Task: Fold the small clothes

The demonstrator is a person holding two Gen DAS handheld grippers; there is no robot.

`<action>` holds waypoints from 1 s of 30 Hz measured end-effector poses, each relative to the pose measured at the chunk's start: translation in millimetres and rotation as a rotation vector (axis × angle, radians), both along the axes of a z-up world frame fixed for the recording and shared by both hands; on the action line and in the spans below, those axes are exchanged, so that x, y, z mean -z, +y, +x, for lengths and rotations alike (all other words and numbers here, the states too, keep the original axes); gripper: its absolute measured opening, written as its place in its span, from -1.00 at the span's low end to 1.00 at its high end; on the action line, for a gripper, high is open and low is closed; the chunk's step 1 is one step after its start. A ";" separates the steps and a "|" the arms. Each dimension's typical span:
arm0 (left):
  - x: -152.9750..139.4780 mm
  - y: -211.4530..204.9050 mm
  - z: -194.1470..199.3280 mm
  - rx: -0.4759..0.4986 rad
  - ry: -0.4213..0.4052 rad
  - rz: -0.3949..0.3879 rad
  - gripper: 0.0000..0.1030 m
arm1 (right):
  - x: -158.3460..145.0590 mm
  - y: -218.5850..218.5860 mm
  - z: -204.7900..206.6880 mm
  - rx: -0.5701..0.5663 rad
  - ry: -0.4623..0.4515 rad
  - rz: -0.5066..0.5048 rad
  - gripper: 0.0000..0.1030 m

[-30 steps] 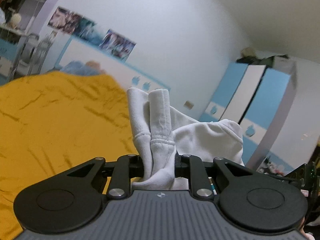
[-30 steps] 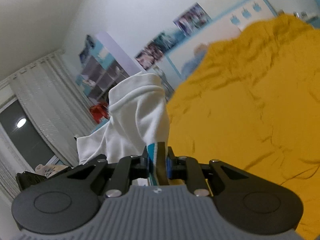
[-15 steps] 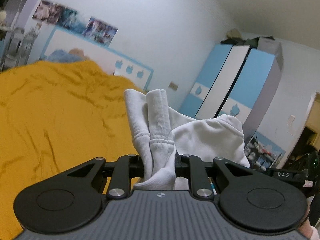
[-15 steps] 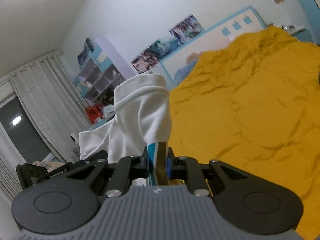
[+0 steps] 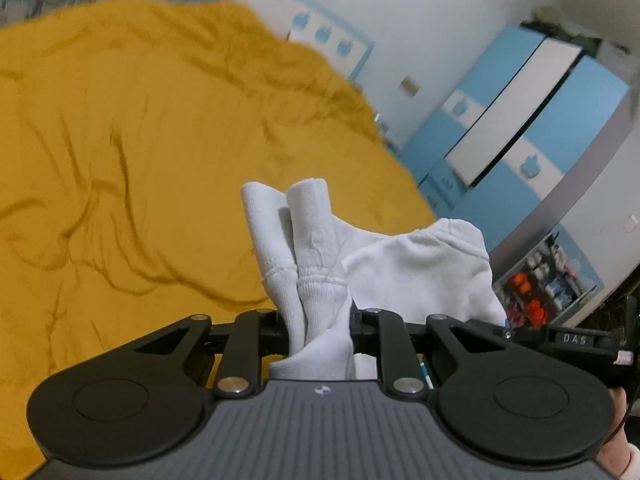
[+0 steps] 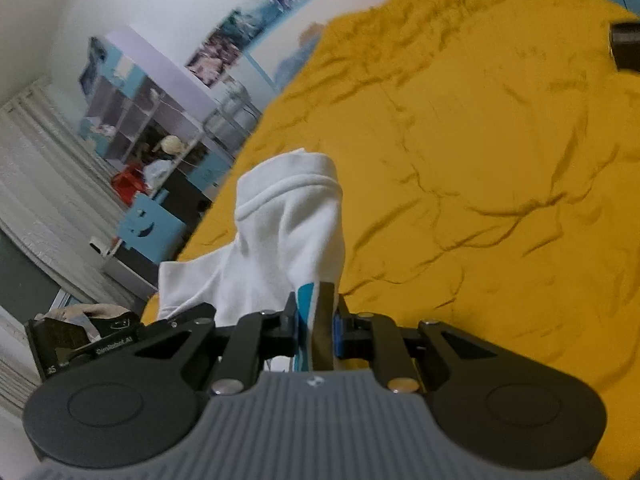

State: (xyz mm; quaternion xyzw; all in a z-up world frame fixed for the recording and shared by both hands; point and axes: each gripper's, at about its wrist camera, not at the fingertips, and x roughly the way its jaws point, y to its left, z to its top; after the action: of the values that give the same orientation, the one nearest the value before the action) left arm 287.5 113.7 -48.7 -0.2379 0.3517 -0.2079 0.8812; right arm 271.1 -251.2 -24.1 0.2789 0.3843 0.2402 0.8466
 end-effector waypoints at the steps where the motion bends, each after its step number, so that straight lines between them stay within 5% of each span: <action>1: 10.2 1.2 10.3 0.008 0.029 0.009 -0.58 | 9.8 0.5 9.5 -0.002 0.021 -0.006 -0.80; 9: 68.4 6.9 47.3 0.060 0.196 0.067 -0.53 | 85.0 9.7 70.9 0.021 0.183 -0.053 -0.79; 13: 85.2 17.2 51.1 0.066 0.233 0.032 -0.43 | 112.3 14.6 90.5 0.027 0.241 -0.079 -0.74; 21: 73.9 24.0 55.9 0.075 0.209 0.073 -0.15 | 103.3 14.5 108.6 0.050 0.201 -0.164 -0.55; 26: 56.2 18.4 49.6 -0.014 0.140 0.255 0.32 | 82.7 15.9 100.9 0.082 0.123 -0.342 -0.69; 30: 36.6 17.4 39.1 -0.057 0.103 0.366 0.26 | 66.2 7.1 90.7 0.096 0.103 -0.394 -0.72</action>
State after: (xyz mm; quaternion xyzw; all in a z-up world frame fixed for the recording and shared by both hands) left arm 326.6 131.1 -85.3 -0.0941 0.4214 -0.1030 0.8961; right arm 361.8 -244.1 -90.4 0.1378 0.4531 0.1050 0.8745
